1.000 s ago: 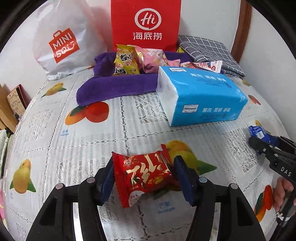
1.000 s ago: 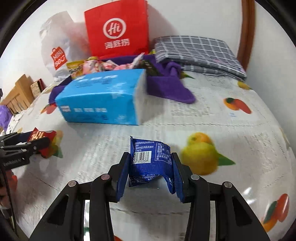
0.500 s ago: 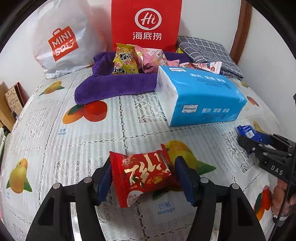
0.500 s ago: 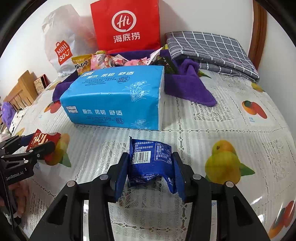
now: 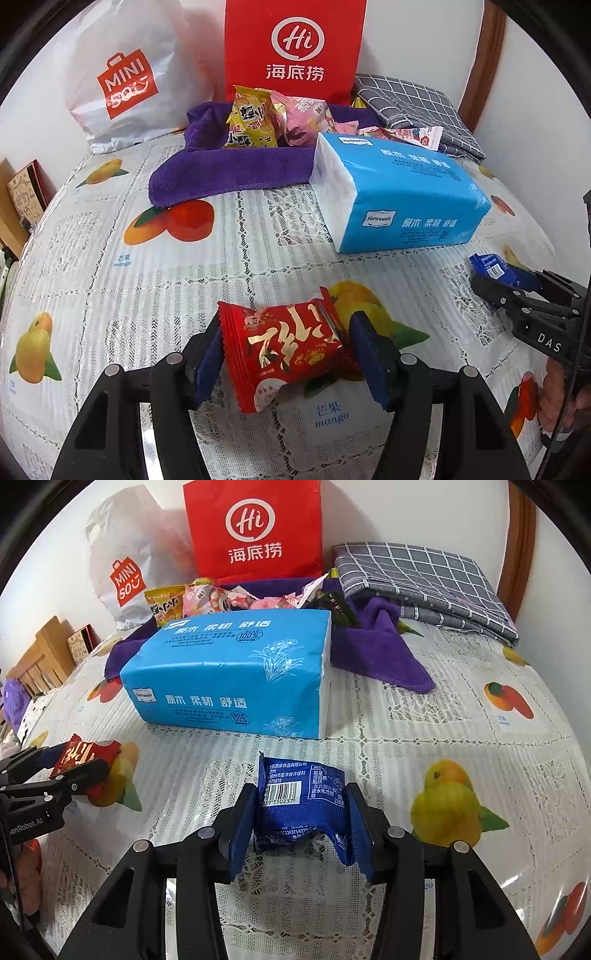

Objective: Organize snacks
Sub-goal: 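Lift both held packets and carry them over the purple towel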

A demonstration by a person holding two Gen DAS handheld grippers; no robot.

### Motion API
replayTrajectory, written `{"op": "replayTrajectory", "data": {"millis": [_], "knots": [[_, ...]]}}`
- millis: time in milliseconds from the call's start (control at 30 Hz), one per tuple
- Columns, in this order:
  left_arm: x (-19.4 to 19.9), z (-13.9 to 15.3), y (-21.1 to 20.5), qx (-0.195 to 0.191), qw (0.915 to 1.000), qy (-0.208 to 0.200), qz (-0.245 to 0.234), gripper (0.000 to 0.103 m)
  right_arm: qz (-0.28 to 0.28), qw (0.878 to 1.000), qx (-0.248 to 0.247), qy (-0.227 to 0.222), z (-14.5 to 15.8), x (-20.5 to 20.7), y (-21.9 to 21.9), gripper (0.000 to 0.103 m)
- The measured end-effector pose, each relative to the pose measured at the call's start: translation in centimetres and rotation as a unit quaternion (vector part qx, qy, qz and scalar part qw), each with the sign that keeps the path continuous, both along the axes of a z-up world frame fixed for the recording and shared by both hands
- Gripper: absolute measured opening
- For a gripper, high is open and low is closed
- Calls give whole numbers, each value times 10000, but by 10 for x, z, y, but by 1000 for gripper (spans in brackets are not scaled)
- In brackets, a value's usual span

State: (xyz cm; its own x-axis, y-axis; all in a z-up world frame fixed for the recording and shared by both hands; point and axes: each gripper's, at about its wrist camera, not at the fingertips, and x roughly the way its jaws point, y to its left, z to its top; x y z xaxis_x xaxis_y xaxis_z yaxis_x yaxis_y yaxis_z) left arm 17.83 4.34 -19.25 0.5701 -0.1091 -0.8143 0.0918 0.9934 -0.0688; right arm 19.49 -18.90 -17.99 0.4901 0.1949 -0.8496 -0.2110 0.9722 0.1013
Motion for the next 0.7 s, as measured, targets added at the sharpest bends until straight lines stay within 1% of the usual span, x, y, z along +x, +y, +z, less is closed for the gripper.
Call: {"op": "replayTrajectory", "data": {"millis": [167,267,300,400,500,700], "knots": [[-3,0,2,-32,10000,-5,2,59,-5,10000,-65,-19,0,-1,1,48],[-5,2,2,-208,9997,111,-93,58,-30,9999,-115,-51,-1,-3,2,45],[-6,5,2,-263,9995,129,-127,57,-42,9999,-129,-66,-1,-4,2,43],[-8,13,1,-301,9993,103,-200,57,-151,9998,-97,-57,2,-3,1,42],[-11,23,2,-332,9991,40,-252,57,-185,9998,-33,-110,11,-5,2,42],[-8,47,3,-477,9983,-67,-319,57,-130,9991,34,-392,43,-9,7,42]]}}
